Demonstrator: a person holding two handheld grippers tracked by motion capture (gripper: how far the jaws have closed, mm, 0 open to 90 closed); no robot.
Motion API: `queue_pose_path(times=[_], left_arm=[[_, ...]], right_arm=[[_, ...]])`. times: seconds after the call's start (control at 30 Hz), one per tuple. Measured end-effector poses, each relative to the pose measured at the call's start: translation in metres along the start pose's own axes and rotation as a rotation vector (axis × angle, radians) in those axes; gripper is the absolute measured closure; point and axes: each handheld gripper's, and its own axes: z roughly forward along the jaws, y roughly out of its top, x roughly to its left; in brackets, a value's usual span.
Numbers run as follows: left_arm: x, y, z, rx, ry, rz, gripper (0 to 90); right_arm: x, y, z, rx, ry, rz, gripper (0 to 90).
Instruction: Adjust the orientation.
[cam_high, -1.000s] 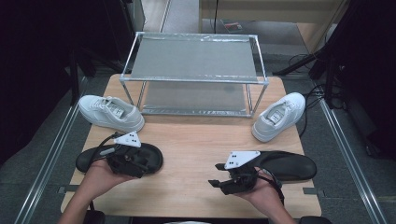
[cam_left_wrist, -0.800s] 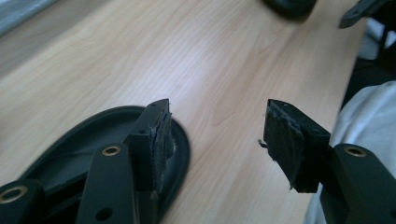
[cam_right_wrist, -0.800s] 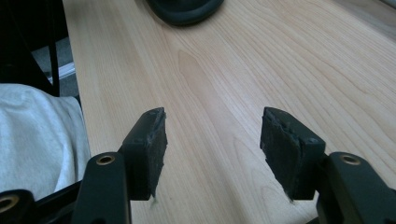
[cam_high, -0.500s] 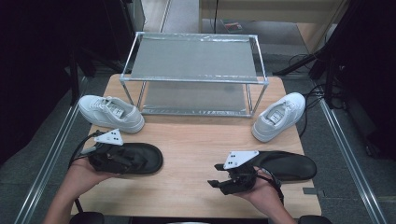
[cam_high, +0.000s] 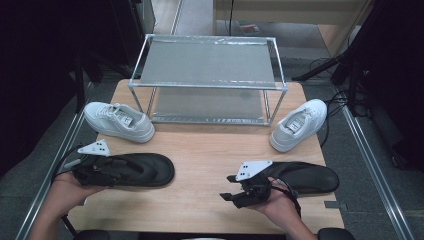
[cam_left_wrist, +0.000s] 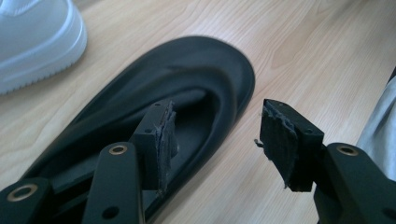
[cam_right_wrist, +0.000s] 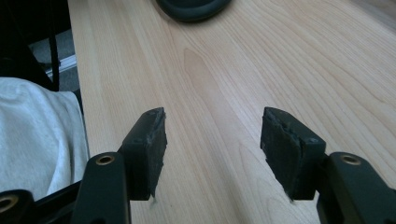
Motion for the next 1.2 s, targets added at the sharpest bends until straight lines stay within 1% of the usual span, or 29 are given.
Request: queue_pose_path(times=[0.07, 0.1, 0.13, 0.2, 0.23, 0.27, 0.3, 0.4, 0.47, 0.5, 0.53, 0.57, 0.63, 0.67, 0.73, 0.77, 0.83, 0.87, 0.9, 0.93, 0.97, 1.0, 1.07, 1.1, 1.13, 1.17, 1.2], left_arm=[[0.003, -0.007, 0.003, 0.024, -0.002, 0.009, 44.8], [0.005, -0.010, 0.006, 0.035, 0.004, 0.020, 44.4], [0.007, -0.013, 0.008, 0.042, 0.005, 0.022, 44.4], [0.011, -0.019, 0.013, 0.048, -0.008, 0.014, 43.5], [0.013, -0.021, 0.017, 0.048, -0.008, 0.020, 43.1], [0.014, -0.022, 0.020, 0.047, -0.015, 0.019, 43.4], [0.015, -0.023, 0.022, 0.047, -0.023, 0.027, 43.5], [0.017, -0.024, 0.031, 0.055, -0.045, 0.057, 45.6], [0.017, -0.024, 0.037, 0.065, -0.059, 0.084, 47.4], [0.018, -0.023, 0.039, 0.072, -0.066, 0.088, 47.6], [0.018, -0.023, 0.041, 0.074, -0.067, 0.090, 48.2], [0.019, -0.022, 0.042, 0.073, -0.085, 0.093, 50.7], [0.020, -0.022, 0.044, 0.074, -0.106, 0.112, 55.4], [0.020, -0.021, 0.045, 0.077, -0.119, 0.116, 58.7], [0.021, -0.021, 0.046, 0.079, -0.132, 0.121, 62.0], [0.022, -0.022, 0.045, 0.072, -0.137, 0.126, 63.2], [0.023, -0.022, 0.045, 0.074, -0.161, 0.125, 66.4], [0.023, -0.022, 0.046, 0.076, -0.182, 0.122, 68.8], [0.022, -0.022, 0.046, 0.073, -0.206, 0.125, 72.0], [0.020, -0.021, 0.046, 0.065, -0.216, 0.142, 76.0], [0.020, -0.020, 0.046, 0.073, -0.228, 0.139, 80.8], [0.019, -0.019, 0.046, 0.078, -0.223, 0.141, 81.9], [0.017, -0.016, 0.045, 0.087, -0.238, 0.141, 82.7], [0.017, -0.014, 0.043, 0.075, -0.238, 0.136, 83.0], [0.017, -0.012, 0.041, 0.075, -0.242, 0.120, 83.0], [0.016, -0.009, 0.039, 0.063, -0.235, 0.118, 83.0], [0.016, -0.007, 0.038, 0.060, -0.241, 0.101, 83.0]], right_arm=[[0.000, 0.001, 0.001, 0.007, 0.001, -0.006, 42.0], [0.000, 0.001, 0.002, 0.009, 0.005, -0.005, 42.0], [0.000, 0.001, 0.002, 0.009, 0.005, -0.005, 42.0], [0.000, 0.002, 0.003, 0.009, 0.006, -0.008, 42.0], [0.000, 0.002, 0.003, 0.010, 0.008, -0.007, 42.0], [0.000, 0.002, 0.004, 0.011, 0.008, -0.010, 42.0], [0.000, 0.002, 0.004, 0.011, 0.009, -0.011, 42.0], [0.000, 0.003, 0.006, 0.016, 0.013, -0.007, 42.0], [0.000, 0.004, 0.007, 0.017, 0.013, -0.012, 42.3], [0.000, 0.004, 0.008, 0.015, 0.019, -0.021, 43.8], [0.001, 0.004, 0.008, 0.019, 0.028, -0.013, 45.3], [0.001, 0.004, 0.009, 0.022, 0.035, -0.009, 45.4], [0.000, 0.006, 0.011, 0.027, 0.052, 0.004, 46.2], [0.000, 0.006, 0.012, 0.027, 0.059, 0.005, 46.1], [0.000, 0.006, 0.013, 0.031, 0.058, 0.005, 45.8], [0.000, 0.006, 0.013, 0.032, 0.059, 0.007, 45.4], [0.000, 0.006, 0.012, 0.028, 0.054, 0.006, 44.9], [0.000, 0.006, 0.012, 0.027, 0.055, 0.011, 44.9], [-0.001, 0.006, 0.012, 0.024, 0.054, 0.013, 44.8], [-0.001, 0.006, 0.011, 0.022, 0.052, 0.013, 44.7], [-0.001, 0.006, 0.010, 0.023, 0.052, 0.020, 44.6], [-0.002, 0.006, 0.010, 0.020, 0.050, 0.021, 44.5], [-0.003, 0.006, 0.010, 0.016, 0.048, 0.019, 44.3], [-0.003, 0.006, 0.010, 0.017, 0.047, 0.022, 44.2], [-0.003, 0.006, 0.010, 0.016, 0.049, 0.023, 44.3], [-0.003, 0.006, 0.010, 0.016, 0.049, 0.024, 44.2], [-0.003, 0.006, 0.010, 0.017, 0.050, 0.025, 44.3]])
